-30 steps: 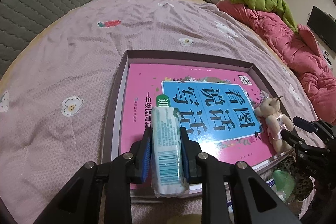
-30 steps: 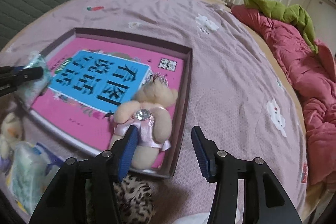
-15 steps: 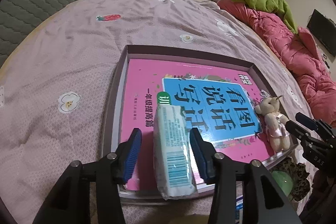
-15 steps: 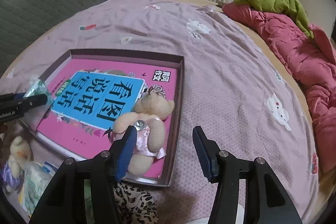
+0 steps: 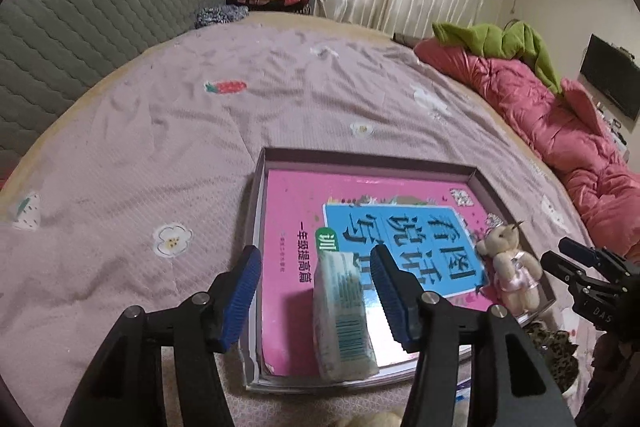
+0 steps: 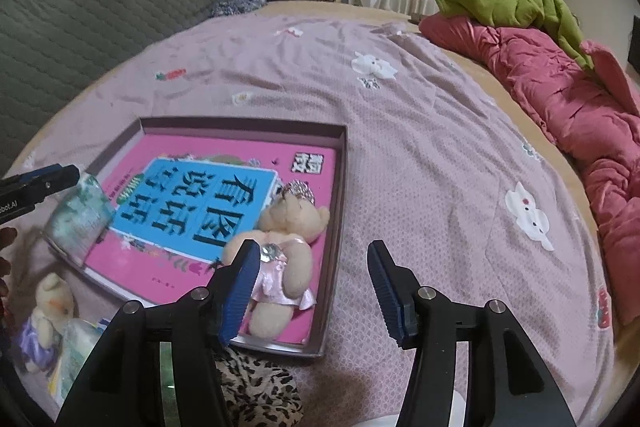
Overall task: Organize soft objects
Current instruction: 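Lower the tissue pack onto the workbook in the box and open left tool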
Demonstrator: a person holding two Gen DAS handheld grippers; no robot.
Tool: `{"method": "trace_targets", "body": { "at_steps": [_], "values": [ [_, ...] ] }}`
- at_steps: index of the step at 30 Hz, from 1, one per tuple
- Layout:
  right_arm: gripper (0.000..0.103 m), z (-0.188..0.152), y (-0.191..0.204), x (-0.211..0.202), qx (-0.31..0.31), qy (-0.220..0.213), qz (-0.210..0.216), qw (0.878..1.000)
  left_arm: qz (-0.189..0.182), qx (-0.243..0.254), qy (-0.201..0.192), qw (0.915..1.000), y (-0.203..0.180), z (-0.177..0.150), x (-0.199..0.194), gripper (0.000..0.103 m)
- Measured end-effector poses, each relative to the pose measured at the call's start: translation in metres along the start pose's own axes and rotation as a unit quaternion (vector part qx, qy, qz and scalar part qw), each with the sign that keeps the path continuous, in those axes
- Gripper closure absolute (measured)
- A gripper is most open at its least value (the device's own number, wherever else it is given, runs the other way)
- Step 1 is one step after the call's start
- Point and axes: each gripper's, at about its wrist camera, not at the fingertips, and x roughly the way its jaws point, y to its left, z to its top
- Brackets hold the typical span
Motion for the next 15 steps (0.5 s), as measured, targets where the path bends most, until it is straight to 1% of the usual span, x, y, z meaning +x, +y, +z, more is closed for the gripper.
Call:
{"method": "trace_targets", "body": {
  "at_steps": [3, 5, 7, 15],
  "values": [
    [0.041, 0.001, 0.002, -0.008, -0.001, -0.016, 0.009, 1.000, -0.004, 0.009, -0.011, 0.9999, -0.003, 0.000, -0.010, 0.046],
    [0.041, 0.000, 0.003, -0.014, -0.002, -0.025, 0.016, 1.000, -0.005, 0.021, -0.017, 0.9996, -0.007, -0.002, -0.015, 0.043],
    [0.040, 0.000, 0.005, -0.019, -0.003, -0.033, 0.023, 0.999, -0.003, 0.027, -0.022, 0.9994, -0.010, -0.006, -0.021, 0.038],
    [0.038, -0.005, 0.007, -0.034, -0.005, -0.051, 0.033, 0.998, -0.007, 0.018, -0.022, 0.9996, -0.013, -0.020, -0.035, 0.037]
  ]
}}
